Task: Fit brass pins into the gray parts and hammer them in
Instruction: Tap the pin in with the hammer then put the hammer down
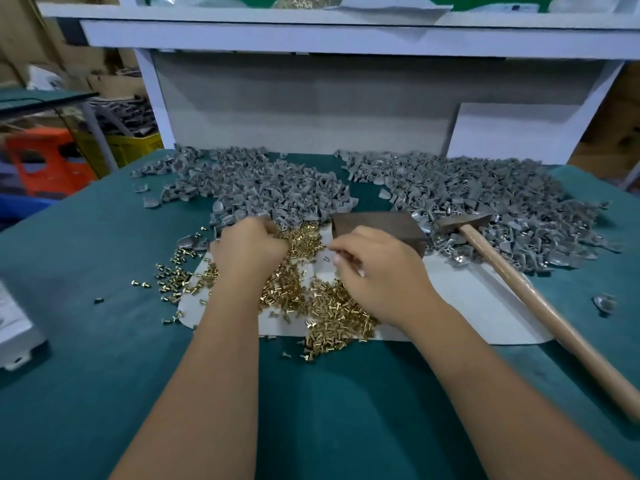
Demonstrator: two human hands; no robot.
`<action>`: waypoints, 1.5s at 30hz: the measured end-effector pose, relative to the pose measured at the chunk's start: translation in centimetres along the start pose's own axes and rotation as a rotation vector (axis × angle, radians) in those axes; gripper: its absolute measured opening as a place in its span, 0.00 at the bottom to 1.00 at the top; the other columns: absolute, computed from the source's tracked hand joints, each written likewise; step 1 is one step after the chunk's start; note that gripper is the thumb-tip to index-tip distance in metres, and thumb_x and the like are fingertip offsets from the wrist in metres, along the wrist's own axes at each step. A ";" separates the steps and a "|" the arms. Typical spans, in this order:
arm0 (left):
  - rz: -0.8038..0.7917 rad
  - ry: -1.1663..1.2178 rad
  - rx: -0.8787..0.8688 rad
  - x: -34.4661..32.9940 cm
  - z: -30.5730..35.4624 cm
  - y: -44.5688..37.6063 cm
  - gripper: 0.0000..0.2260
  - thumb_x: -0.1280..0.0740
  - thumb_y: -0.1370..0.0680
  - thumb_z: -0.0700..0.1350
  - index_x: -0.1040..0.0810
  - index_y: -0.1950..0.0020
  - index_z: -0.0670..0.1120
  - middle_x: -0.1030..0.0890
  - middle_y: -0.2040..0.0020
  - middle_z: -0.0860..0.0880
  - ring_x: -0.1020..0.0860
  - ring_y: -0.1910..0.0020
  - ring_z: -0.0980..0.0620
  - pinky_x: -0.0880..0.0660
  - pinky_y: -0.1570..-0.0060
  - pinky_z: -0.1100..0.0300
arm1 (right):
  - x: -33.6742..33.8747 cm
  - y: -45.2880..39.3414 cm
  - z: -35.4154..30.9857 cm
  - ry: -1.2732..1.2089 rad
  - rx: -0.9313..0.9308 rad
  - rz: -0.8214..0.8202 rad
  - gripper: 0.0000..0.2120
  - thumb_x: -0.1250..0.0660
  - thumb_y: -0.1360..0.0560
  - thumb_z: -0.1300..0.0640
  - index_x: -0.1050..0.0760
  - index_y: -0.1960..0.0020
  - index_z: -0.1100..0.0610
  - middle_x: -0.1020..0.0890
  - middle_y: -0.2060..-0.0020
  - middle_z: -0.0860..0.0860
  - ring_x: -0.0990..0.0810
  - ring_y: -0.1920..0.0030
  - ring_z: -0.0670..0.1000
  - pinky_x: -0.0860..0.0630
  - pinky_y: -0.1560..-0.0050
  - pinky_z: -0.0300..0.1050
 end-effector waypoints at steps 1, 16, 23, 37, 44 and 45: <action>-0.008 0.015 -0.026 -0.1 0.2 0.0 0.15 0.33 0.27 0.42 0.18 0.42 0.53 0.16 0.50 0.50 0.21 0.49 0.46 0.23 0.44 0.49 | -0.6 0.0 -0.4 -0.018 -0.002 -0.062 0.14 0.36 0.23 0.49 0.21 0.41 0.53 0.21 0.52 0.47 0.26 0.49 0.48 0.30 0.54 0.41; 0.133 0.427 0.079 1.8 -1.8 -1.0 0.11 0.37 0.25 0.43 0.17 0.50 0.54 0.18 0.57 0.53 0.22 0.63 0.51 0.25 0.62 0.58 | -3.8 0.1 -3.6 -0.120 0.018 -0.293 0.05 0.33 0.24 0.55 0.20 0.51 0.53 0.22 0.54 0.47 0.28 0.47 0.51 0.31 0.44 0.48; -0.068 0.053 -0.076 0.7 -0.1 -0.4 0.14 0.36 0.28 0.37 0.16 0.51 0.52 0.16 0.51 0.48 0.20 0.54 0.46 0.21 0.52 0.52 | -3.1 -0.1 -1.8 -0.241 -0.089 -0.177 0.03 0.32 0.25 0.55 0.20 0.55 0.50 0.22 0.57 0.43 0.27 0.50 0.47 0.29 0.47 0.49; -0.265 0.781 -0.067 -1.4 4.8 1.7 0.11 0.28 0.25 0.36 0.20 0.54 0.52 0.17 0.50 0.50 0.18 0.58 0.55 0.21 0.63 0.68 | 0.5 1.2 8.6 -0.383 -0.834 0.284 0.07 0.43 0.19 0.54 0.28 0.50 0.55 0.30 0.43 0.53 0.29 0.46 0.53 0.35 0.46 0.45; -0.378 0.843 0.001 -2.2 4.2 1.4 0.09 0.28 0.26 0.33 0.18 0.53 0.47 0.17 0.56 0.46 0.22 0.67 0.56 0.19 0.54 0.60 | 0.5 1.3 7.6 -0.300 -0.766 0.277 0.09 0.46 0.18 0.54 0.30 0.52 0.56 0.26 0.52 0.53 0.31 0.62 0.44 0.38 0.65 0.44; -0.370 0.835 0.007 -2.1 4.0 1.2 0.09 0.28 0.26 0.33 0.18 0.54 0.47 0.17 0.58 0.46 0.23 0.68 0.56 0.19 0.56 0.61 | 0.6 1.3 7.5 -0.279 -0.762 0.288 0.09 0.46 0.18 0.54 0.30 0.52 0.56 0.26 0.52 0.53 0.31 0.62 0.43 0.39 0.66 0.42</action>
Point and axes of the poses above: each hand's wrist, its own y-axis away from the middle knuckle, its own x-axis out of the back of the hand, z = x × y, the point moved 5 cm from there along -y, towards the middle knuckle
